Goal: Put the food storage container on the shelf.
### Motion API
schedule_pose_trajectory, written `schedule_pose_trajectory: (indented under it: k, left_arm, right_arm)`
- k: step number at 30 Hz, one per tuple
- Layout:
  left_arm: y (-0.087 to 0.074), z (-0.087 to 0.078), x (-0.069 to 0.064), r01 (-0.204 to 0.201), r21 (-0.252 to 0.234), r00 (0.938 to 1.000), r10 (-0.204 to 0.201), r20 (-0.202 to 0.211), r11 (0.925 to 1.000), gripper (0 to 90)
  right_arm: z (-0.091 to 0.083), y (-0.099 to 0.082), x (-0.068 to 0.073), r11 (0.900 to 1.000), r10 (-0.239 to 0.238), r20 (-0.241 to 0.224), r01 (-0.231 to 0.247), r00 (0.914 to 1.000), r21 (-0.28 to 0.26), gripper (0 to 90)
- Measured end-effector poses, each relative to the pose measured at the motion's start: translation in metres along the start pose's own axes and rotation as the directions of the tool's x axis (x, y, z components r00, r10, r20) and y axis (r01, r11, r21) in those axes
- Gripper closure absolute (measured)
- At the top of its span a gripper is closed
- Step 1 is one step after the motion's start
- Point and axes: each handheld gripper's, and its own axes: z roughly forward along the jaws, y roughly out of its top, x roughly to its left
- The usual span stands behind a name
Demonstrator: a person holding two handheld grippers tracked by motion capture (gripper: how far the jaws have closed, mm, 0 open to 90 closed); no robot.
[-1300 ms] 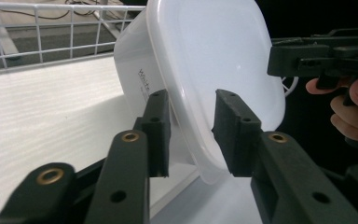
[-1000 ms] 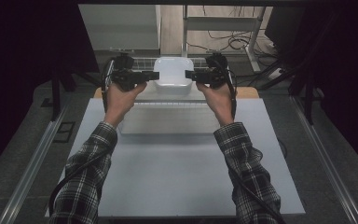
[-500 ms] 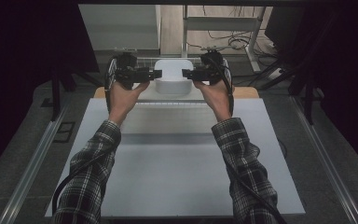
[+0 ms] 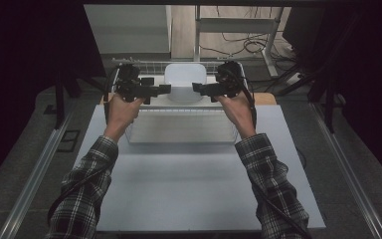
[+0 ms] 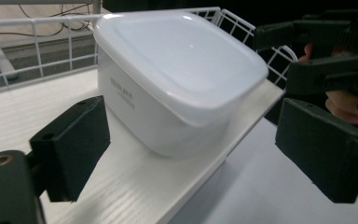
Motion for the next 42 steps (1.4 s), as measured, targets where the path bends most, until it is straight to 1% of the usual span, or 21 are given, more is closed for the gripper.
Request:
schedule_pose_trajectory:
  k: [2,4,8,14,18,21,27,29,31,36,39,42]
  left_arm:
    - [-0.004,-0.002,-0.001,-0.013,0.005,0.9998,0.013,0.012,0.9999,8.3]
    - [-0.008,-0.003,-0.003,-0.031,0.007,0.9994,0.031,0.015,0.9995,7.8]
    - [-0.017,-0.007,-0.004,-0.048,0.004,0.9985,0.048,0.027,0.9988,6.8]
    - [-0.031,-0.012,-0.008,-0.049,-0.006,0.9977,0.049,0.047,0.9988,5.8]
    - [-0.041,-0.014,-0.009,-0.059,0.002,0.9968,0.058,0.054,0.9983,5.7]
    - [-0.048,-0.015,-0.012,-0.065,0.008,0.9963,0.064,0.057,0.9979,5.7]
    - [-0.059,-0.014,-0.019,-0.094,0.022,0.9936,0.092,0.066,0.9953,4.9]
    - [-0.063,-0.014,-0.021,-0.104,0.026,0.9924,0.102,0.068,0.9942,4.6]
    - [-0.067,-0.014,-0.023,-0.112,0.029,0.9915,0.110,0.071,0.9933,4.4]
    - [-0.074,-0.013,-0.027,-0.116,0.026,0.9903,0.114,0.080,0.9929,4.3]
    - [-0.077,-0.013,-0.029,-0.119,0.023,0.9896,0.116,0.085,0.9927,4.3]
    - [-0.080,-0.013,-0.032,-0.126,0.021,0.9884,0.124,0.088,0.9918,4.3]
  right_arm:
    - [-0.003,-0.003,0.001,1.0000,-0.009,-0.009,0.009,0.9999,0.002,4.3]
    - [-0.005,-0.007,0.002,0.9997,-0.023,-0.014,0.023,0.9996,-0.001,4.1]
    - [-0.010,-0.015,0.005,0.9991,-0.041,-0.019,0.042,0.9990,0.007,3.9]
    - [-0.017,-0.027,0.008,0.9984,-0.056,-0.029,0.056,0.9980,0.010,3.9]
    - [-0.020,-0.036,0.011,0.9980,-0.063,-0.043,0.063,0.9971,0.005,3.9]
    - [-0.022,-0.042,0.014,0.9969,-0.077,-0.052,0.078,0.9956,0.009,3.9]
    - [-0.025,-0.053,0.019,0.9941,-0.106,-0.060,0.107,0.9925,0.013,3.9]
    - [-0.026,-0.056,0.020,0.9942,-0.106,-0.065,0.107,0.9923,0.013,3.9]
    - [-0.027,-0.059,0.021,0.9937,-0.110,-0.069,0.112,0.9915,0.012,3.9]
    - [-0.029,-0.067,0.023,0.9915,-0.127,-0.074,0.129,0.9891,0.019,3.6]
    - [-0.030,-0.072,0.024,0.9915,-0.126,-0.077,0.128,0.9890,0.020,3.3]
    - [-0.031,-0.077,0.025,0.9918,-0.127,-0.080,0.128,0.9887,0.009,3.2]
